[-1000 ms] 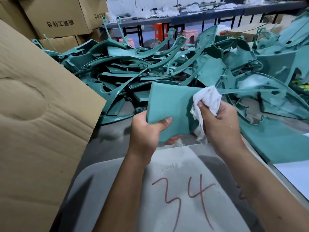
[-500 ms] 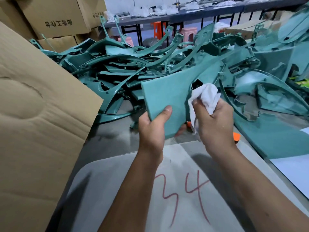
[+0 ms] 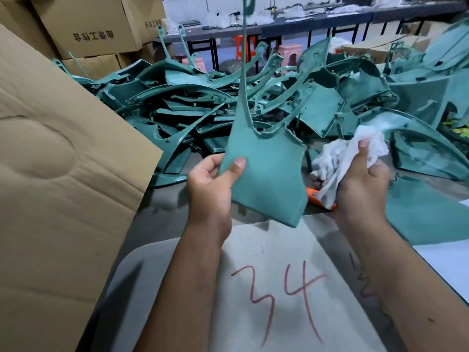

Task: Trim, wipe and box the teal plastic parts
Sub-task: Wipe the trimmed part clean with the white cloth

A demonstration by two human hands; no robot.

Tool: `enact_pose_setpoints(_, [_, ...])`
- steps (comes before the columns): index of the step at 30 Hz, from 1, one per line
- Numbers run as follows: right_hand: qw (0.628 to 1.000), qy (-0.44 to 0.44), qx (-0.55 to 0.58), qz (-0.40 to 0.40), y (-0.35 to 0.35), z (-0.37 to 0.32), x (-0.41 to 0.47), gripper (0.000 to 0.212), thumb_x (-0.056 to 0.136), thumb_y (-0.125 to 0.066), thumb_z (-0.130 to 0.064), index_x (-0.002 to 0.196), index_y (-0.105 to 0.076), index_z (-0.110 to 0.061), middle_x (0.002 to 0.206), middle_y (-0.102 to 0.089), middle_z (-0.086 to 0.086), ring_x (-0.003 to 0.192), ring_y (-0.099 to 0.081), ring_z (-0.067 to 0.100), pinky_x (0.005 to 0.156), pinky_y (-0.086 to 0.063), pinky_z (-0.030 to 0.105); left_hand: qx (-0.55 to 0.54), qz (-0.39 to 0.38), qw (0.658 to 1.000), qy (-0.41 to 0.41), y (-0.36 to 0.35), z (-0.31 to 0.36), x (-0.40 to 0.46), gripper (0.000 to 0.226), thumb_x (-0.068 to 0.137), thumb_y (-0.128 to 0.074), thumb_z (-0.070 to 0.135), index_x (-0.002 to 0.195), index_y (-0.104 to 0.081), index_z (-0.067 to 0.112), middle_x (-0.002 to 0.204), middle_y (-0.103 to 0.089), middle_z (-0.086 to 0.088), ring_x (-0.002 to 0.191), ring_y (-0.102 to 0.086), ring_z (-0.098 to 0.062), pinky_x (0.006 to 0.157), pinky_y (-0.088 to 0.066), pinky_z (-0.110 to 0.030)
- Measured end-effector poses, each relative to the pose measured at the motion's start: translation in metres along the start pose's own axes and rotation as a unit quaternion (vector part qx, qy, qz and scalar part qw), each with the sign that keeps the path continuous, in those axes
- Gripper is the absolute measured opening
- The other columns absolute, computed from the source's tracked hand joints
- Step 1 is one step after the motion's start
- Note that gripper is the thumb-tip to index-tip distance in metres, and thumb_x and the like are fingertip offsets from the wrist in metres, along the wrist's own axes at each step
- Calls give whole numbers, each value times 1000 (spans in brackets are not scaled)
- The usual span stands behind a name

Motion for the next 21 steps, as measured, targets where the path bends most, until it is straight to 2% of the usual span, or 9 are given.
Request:
enact_pose_setpoints(3, [971, -8, -124, -206, -14, 12, -15, 39, 104, -54, -36, 73, -76, -30, 63, -68, 0, 54, -63, 19, 49, -50, 30, 12, 6, 999, -32, 1, 2, 0, 4, 92, -70, -1, 94, -68, 2, 86, -77, -9, 75, -70, -21, 67, -61, -34])
enact_pose_setpoints(6, [953, -27, -100, -284, -26, 13, -26, 31, 97, -60, -29, 71, -77, -31, 64, -70, -7, 54, -64, 9, 50, -47, 21, 22, 6, 999, -44, 0, 0, -1, 7, 92, -69, -2, 98, -67, -1, 88, -76, -12, 77, -69, -23, 69, -61, -33])
enact_pose_setpoints(8, [954, 27, -140, -262, -26, 6, -25, 45, 101, -59, -25, 57, -67, -27, 54, -58, -17, 46, -51, 0, 47, -40, 15, 17, 2, 999, -49, 1, 1, 1, 6, 92, -69, -3, 98, -67, -1, 87, -76, -11, 76, -69, -21, 67, -60, -31])
enact_pose_setpoints(10, [958, 49, -199, -198, -23, 6, -23, 49, 102, -59, -37, 57, -52, -19, 52, -46, -9, 46, -40, 11, 47, -33, 21, 13, -7, 999, -32, 0, 0, 2, 4, 93, -68, -1, 96, -67, 2, 86, -77, -8, 74, -70, -19, 63, -58, -29])
enact_pose_setpoints(13, [982, -124, -85, -112, -17, 22, -25, 33, 109, -51, -35, 88, -60, -11, 75, -63, 8, 61, -58, 23, 49, -51, 34, -38, -14, 999, 17, -2, -4, 1, 3, 95, -67, 4, 97, -67, 5, 91, -76, -9, 78, -71, -19, 69, -61, -35])
enact_pose_setpoints(15, [975, -212, 17, -63, -11, 27, -22, 24, 112, -41, -26, 107, -61, -15, 91, -72, 5, 76, -71, 21, 63, -63, 32, -108, 13, 993, 38, 4, -3, 5, 4, 95, -65, 5, 98, -67, 8, 98, -76, -9, 87, -72, -22, 86, -61, -43])
enact_pose_setpoints(18, [981, -171, -71, -58, -8, 22, -17, 27, 111, -42, -19, 130, -58, -10, 118, -64, 15, 106, -65, 35, 98, -55, 55, -98, 58, 993, 16, 15, -1, 12, 7, 96, -64, 2, 101, -67, 6, 103, -76, -13, 92, -72, -24, 93, -59, -47])
enact_pose_setpoints(19, [978, -144, -121, -91, -12, 24, -19, 24, 110, -45, -17, 127, -61, -12, 115, -64, 14, 104, -64, 36, 94, -55, 54, -86, 60, 994, 10, 15, -2, 12, 8, 96, -64, 1, 101, -67, 5, 104, -76, -13, 92, -72, -25, 92, -59, -47])
enact_pose_setpoints(21, [960, -60, -184, -204, -24, 23, -31, 20, 108, -55, -21, 95, -71, -24, 82, -65, 0, 75, -61, 23, 66, -52, 33, -55, 52, 997, -9, 13, -4, 10, 8, 96, -65, 0, 102, -66, 4, 98, -77, -10, 89, -72, -24, 86, -61, -43])
Point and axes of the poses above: each hand's wrist, its own x-axis towards the middle knuckle, its own y-axis out of the back of the hand, z = x × y, the point moved 4 cm from there along x, towards the middle knuckle
